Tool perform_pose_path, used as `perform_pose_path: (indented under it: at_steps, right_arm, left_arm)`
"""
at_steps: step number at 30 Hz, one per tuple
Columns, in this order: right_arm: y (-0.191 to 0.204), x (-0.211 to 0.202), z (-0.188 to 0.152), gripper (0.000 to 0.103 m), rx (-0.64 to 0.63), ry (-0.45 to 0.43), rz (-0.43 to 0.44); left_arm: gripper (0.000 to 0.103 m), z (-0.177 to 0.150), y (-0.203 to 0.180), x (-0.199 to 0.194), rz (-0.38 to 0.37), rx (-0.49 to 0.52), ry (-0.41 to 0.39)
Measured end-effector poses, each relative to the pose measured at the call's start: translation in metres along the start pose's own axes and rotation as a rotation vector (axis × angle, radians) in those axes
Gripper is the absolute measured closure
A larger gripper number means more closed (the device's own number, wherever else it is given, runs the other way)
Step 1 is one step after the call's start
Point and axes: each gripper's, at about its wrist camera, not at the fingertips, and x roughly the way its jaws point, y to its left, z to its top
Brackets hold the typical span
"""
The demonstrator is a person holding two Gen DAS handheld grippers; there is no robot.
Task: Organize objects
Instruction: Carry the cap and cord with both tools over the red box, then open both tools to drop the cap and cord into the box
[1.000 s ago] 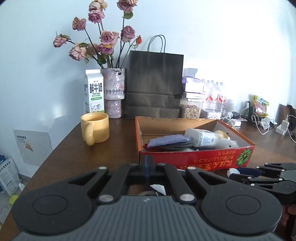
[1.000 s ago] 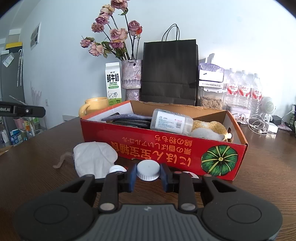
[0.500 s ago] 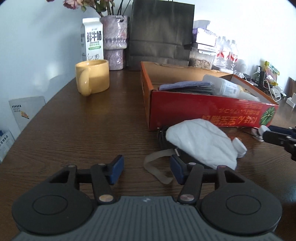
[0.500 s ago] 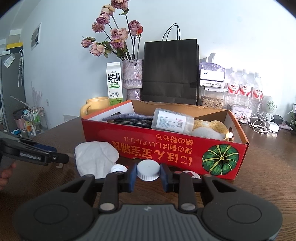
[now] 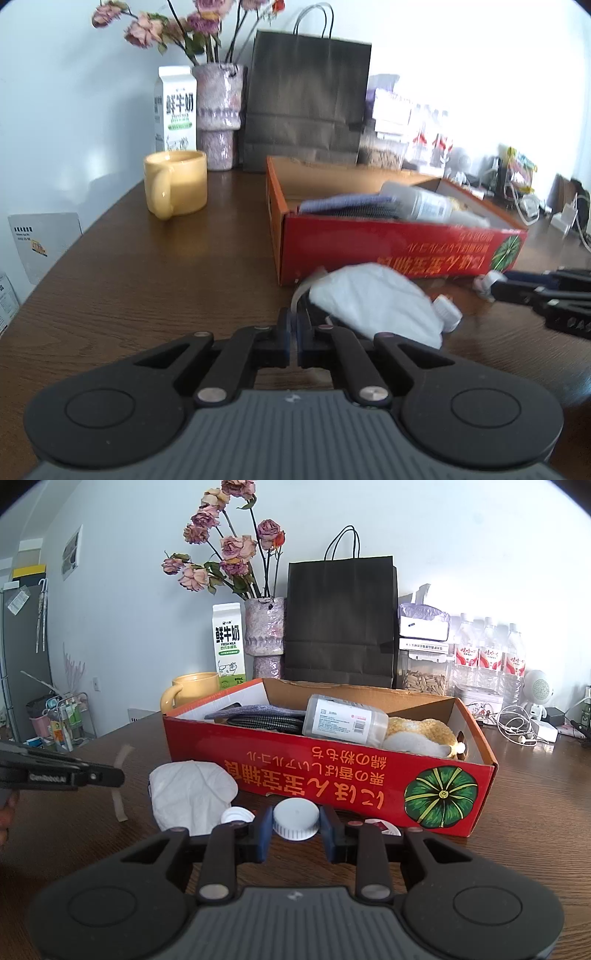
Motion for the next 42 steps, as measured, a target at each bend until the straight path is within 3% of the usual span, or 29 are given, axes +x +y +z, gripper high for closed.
perform_pose_path:
  at_steps: [9,25,33,42]
  right_arm:
    - [-0.002,-0.005,0.004,0.076,0.002,-0.04,-0.003]
    - [-0.031,0.019,0.072,0.076,-0.023,-0.142,-0.081]
    - [-0.056,0.054,0.098,0.076,-0.004,-0.15,-0.111]
    - [-0.083,0.091,0.097,0.076,0.054,-0.116,-0.111]
  left_arm:
    - [0.099,0.031,-0.024,-0.017,-0.034,0.027,-0.108]
    - [0.099,0.093,-0.068,0.024,-0.113,0.047,-0.207]
    - [0.099,0.116,-0.073,0.07,-0.113,0.019,-0.192]
    - [0.099,0.122,-0.065,0.117,-0.098,-0.013,-0.135]
